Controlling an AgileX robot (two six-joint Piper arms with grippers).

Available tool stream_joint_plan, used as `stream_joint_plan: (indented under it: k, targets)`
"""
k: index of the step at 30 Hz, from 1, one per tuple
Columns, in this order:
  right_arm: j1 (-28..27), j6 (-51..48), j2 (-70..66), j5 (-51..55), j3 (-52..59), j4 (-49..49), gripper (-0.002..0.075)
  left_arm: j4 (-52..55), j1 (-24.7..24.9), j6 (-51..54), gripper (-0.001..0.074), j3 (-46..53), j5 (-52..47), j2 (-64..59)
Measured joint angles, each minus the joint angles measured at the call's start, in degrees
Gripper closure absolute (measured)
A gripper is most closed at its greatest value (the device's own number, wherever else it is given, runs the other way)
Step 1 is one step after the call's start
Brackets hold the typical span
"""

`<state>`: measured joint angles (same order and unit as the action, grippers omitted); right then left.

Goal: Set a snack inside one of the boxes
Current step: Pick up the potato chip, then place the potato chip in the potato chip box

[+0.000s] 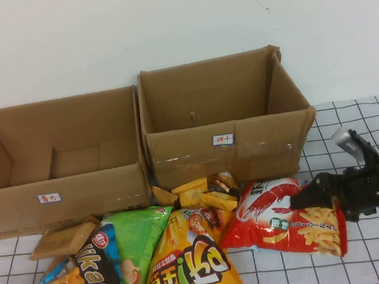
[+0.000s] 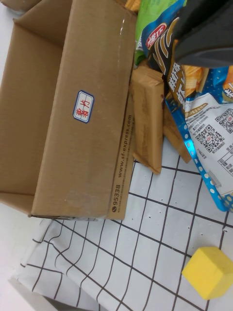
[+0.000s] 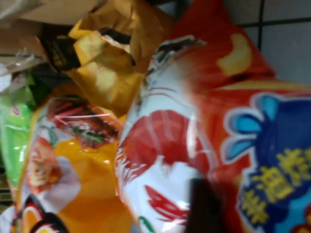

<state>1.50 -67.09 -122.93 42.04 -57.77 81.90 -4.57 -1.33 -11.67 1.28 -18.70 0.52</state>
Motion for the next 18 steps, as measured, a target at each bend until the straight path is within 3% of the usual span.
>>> stream_joint_plan:
  k: [2,3,9,18]
  targets:
    - [0.00,0.00,0.00,1.42,0.00,0.44,0.0323,0.00,0.00,0.00,0.0736,0.00,0.00,0.00]
    - [-0.25,0.46,0.00,2.59,0.00,0.54,0.0338,0.00,0.00,0.00,0.0736,0.00,0.00,0.00]
    - [-2.12,2.67,5.91,9.99,0.00,-0.68,0.0339,0.00,0.00,0.00,0.0736,0.00,0.00,0.00]
    - [-2.55,4.00,29.63,18.53,0.10,-7.52,0.0354,0.00,0.00,0.00,0.0736,0.00,0.00,0.00]
